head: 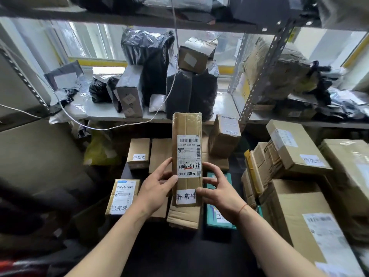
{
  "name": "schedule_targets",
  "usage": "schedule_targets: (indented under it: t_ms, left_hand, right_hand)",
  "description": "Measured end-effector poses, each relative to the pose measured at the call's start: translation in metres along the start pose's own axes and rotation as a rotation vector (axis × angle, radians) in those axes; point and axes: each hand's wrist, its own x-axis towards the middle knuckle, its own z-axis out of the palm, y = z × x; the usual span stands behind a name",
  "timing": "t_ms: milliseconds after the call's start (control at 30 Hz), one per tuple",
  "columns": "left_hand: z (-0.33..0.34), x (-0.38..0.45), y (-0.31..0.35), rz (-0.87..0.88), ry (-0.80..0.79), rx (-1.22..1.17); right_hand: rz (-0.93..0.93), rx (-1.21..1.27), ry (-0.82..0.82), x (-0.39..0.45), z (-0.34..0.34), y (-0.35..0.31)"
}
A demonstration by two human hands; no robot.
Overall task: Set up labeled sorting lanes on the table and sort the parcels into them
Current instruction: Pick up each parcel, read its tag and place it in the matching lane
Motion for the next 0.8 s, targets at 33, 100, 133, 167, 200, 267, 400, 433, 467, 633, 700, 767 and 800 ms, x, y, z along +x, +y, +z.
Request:
schedule_targets:
  t_ms: [33, 100, 133, 167, 200, 267, 400, 433, 467, 633, 700, 767, 800]
  left_hand:
    - [0.002, -0.007, 0.003, 0.004, 0.003, 0.001]
    - [0.006, -0.018, 0.006, 0.019, 0.020, 0.004]
    - [0.007, -0.024, 0.006, 0.022, 0.030, 0.000]
    - [0.009, -0.030, 0.006, 0.019, 0.039, -0.010]
    - [0.010, -0.037, 0.007, 0.014, 0.043, -0.018]
    - [0.012, -0.051, 0.008, 0.004, 0.055, -0.023]
    - [0.012, -0.070, 0.011, 0.025, 0.038, -0.021]
    - [0.013, -0.073, 0.011, 0.025, 0.024, -0.024]
    - [0.015, -0.077, 0.012, 0.033, 0.006, -0.030]
    - [0.036, -0.098, 0.021, 0.083, -0.024, -0.085]
    - [0.048, -0.110, 0.028, 0.089, -0.020, -0.095]
    - [0.060, -0.120, 0.038, 0.113, -0.015, -0.095]
    - [0.068, -0.124, 0.046, 0.136, -0.020, -0.085]
  right_hand:
    - [-0.001, 0.009, -0.005, -0.004, 0.000, 0.002]
    - [-0.004, 0.024, -0.016, -0.013, -0.001, 0.005]
    - [-0.008, 0.023, -0.027, -0.017, -0.002, 0.006]
    - [-0.007, 0.019, -0.039, -0.021, -0.002, 0.007]
    - [-0.003, 0.016, -0.048, -0.026, -0.002, 0.008]
    - [0.000, 0.011, -0.052, -0.039, 0.000, 0.008]
    - [-0.012, -0.041, -0.042, -0.067, 0.006, 0.000]
    - [-0.008, -0.058, -0.036, -0.073, 0.006, -0.002]
    - [-0.003, -0.072, -0.027, -0.078, 0.005, -0.003]
    - [-0.016, -0.157, 0.018, -0.109, -0.010, -0.012]
    - [-0.033, -0.175, 0.018, -0.123, -0.018, -0.018]
    - [-0.061, -0.179, 0.023, -0.136, -0.028, -0.026]
    - [-0.082, -0.181, 0.023, -0.142, -0.034, -0.030]
